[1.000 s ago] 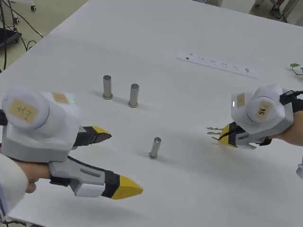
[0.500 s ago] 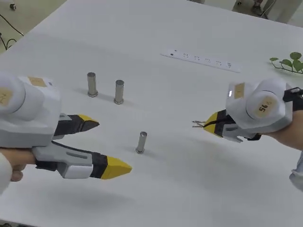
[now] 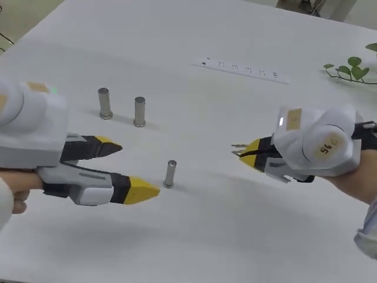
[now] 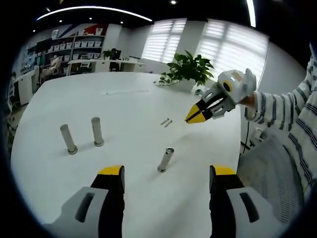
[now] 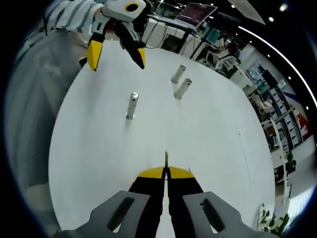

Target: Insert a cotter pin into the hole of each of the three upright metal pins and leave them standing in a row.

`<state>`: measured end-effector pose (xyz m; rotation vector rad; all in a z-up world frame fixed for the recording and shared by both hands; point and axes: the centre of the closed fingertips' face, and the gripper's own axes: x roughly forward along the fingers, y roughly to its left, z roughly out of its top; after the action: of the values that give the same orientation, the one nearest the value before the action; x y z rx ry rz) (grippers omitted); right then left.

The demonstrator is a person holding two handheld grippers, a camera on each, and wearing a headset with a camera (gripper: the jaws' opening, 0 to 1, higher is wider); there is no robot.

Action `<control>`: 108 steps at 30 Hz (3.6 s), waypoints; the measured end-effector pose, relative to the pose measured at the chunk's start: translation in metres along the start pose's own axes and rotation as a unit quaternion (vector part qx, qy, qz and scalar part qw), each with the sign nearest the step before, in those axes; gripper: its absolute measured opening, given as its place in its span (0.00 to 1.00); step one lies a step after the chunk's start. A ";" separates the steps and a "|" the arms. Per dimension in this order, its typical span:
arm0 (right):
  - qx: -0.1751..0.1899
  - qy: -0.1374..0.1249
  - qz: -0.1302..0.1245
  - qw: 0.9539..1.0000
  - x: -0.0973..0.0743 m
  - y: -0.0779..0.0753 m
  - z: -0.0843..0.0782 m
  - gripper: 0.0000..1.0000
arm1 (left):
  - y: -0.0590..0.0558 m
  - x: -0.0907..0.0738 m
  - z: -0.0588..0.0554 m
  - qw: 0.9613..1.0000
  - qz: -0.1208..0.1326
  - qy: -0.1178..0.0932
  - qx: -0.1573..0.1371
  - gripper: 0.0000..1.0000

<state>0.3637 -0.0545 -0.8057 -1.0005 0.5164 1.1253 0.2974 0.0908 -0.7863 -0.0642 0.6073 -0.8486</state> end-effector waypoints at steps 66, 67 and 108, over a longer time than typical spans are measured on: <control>0.001 -0.105 -0.005 0.994 -0.013 0.043 0.078 0.02 | -0.060 0.047 0.042 0.981 -0.152 0.018 -0.123 0.21; 0.000 -0.106 -0.006 0.994 -0.013 0.043 0.079 0.02 | -0.060 0.048 0.042 0.980 -0.151 0.018 -0.127 0.21; -0.022 -0.106 -0.013 0.994 -0.019 0.043 0.090 0.02 | -0.058 0.043 0.038 0.974 -0.148 0.032 -0.169 0.01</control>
<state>0.3052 0.0170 -0.7641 -0.9095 0.3074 1.2077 0.2998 0.0139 -0.7585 -0.4479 0.8108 -1.0307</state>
